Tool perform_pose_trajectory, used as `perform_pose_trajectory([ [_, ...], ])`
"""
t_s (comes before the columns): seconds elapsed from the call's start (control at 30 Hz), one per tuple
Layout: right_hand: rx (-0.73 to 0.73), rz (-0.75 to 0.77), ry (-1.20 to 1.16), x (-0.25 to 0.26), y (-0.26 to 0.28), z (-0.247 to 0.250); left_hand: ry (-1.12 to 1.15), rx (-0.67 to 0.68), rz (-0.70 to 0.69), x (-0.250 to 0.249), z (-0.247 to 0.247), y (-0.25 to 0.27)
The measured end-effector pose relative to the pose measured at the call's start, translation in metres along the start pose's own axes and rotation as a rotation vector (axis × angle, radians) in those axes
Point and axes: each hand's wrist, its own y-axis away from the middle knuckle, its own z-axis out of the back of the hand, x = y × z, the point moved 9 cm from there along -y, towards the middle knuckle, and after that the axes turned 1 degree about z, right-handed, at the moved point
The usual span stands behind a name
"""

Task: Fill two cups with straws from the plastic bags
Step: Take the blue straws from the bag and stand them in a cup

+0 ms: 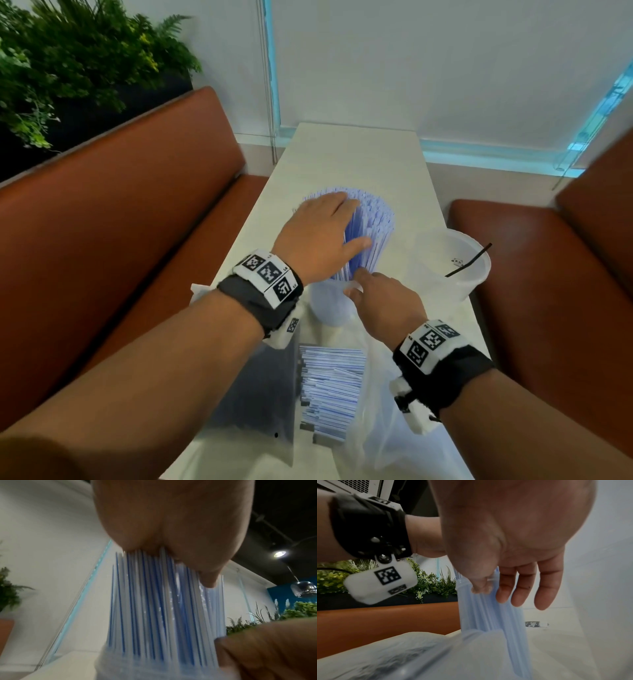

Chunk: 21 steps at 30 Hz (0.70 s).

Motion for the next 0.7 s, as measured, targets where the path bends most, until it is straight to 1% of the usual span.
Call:
perform_pose_trajectory([
  [0.03, -0.003, 0.006, 0.003, 0.0, 0.0, 0.0, 0.049, -0.019, 0.007, 0.002, 0.004, 0.0],
  [0.07, 0.0, 0.008, 0.004, 0.0, 0.0, 0.0, 0.105, -0.079, 0.011, 0.003, 0.011, -0.001],
  [0.1, 0.007, 0.006, -0.003, -0.001, 0.001, -0.001, 0.129, -0.151, 0.016, 0.002, 0.017, -0.001],
  [0.13, 0.009, 0.001, -0.019, -0.001, 0.0, -0.002, 0.101, -0.184, 0.018, -0.003, 0.019, 0.0],
  [0.17, 0.007, -0.006, -0.036, -0.002, 0.0, -0.002, 0.032, -0.162, 0.007, -0.009, 0.013, 0.001],
  [0.23, 0.002, -0.01, -0.033, -0.001, -0.001, -0.001, -0.13, -0.023, -0.025, -0.017, -0.009, 0.002],
  [0.27, 0.003, -0.009, -0.027, -0.001, 0.0, -0.001, -0.164, 0.019, -0.025, -0.014, -0.014, 0.001],
  [0.37, 0.0, 0.011, -0.028, 0.001, 0.005, 0.002, -0.16, 0.031, -0.024, 0.001, -0.009, -0.005],
  [0.4, -0.021, 0.028, -0.032, 0.003, 0.008, 0.005, -0.143, 0.033, -0.027, 0.002, -0.007, -0.006],
  [0.43, -0.069, 0.045, -0.048, 0.005, 0.014, 0.011, -0.117, 0.039, -0.027, 0.002, -0.004, -0.004],
  [0.5, -0.241, 0.06, -0.156, 0.009, 0.031, 0.028, -0.07, 0.067, -0.002, 0.0, 0.0, 0.002],
  [0.53, -0.32, 0.039, -0.204, 0.007, 0.04, 0.034, -0.05, 0.073, 0.017, -0.001, 0.005, 0.007],
  [0.57, -0.361, 0.002, -0.225, 0.004, 0.047, 0.035, -0.011, 0.057, 0.042, -0.002, 0.013, 0.013],
  [0.6, -0.333, -0.048, -0.222, -0.001, 0.051, 0.029, 0.052, 0.007, 0.069, -0.003, 0.026, 0.019],
  [0.63, -0.239, -0.116, -0.18, -0.008, 0.053, 0.017, 0.125, -0.08, 0.079, -0.004, 0.042, 0.026],
  [0.67, -0.113, -0.184, -0.109, -0.017, 0.053, 0.002, 0.191, -0.204, 0.056, -0.009, 0.059, 0.035],
  [0.7, 0.013, -0.239, -0.028, -0.025, 0.053, -0.013, 0.247, -0.35, 0.003, -0.016, 0.077, 0.047],
])
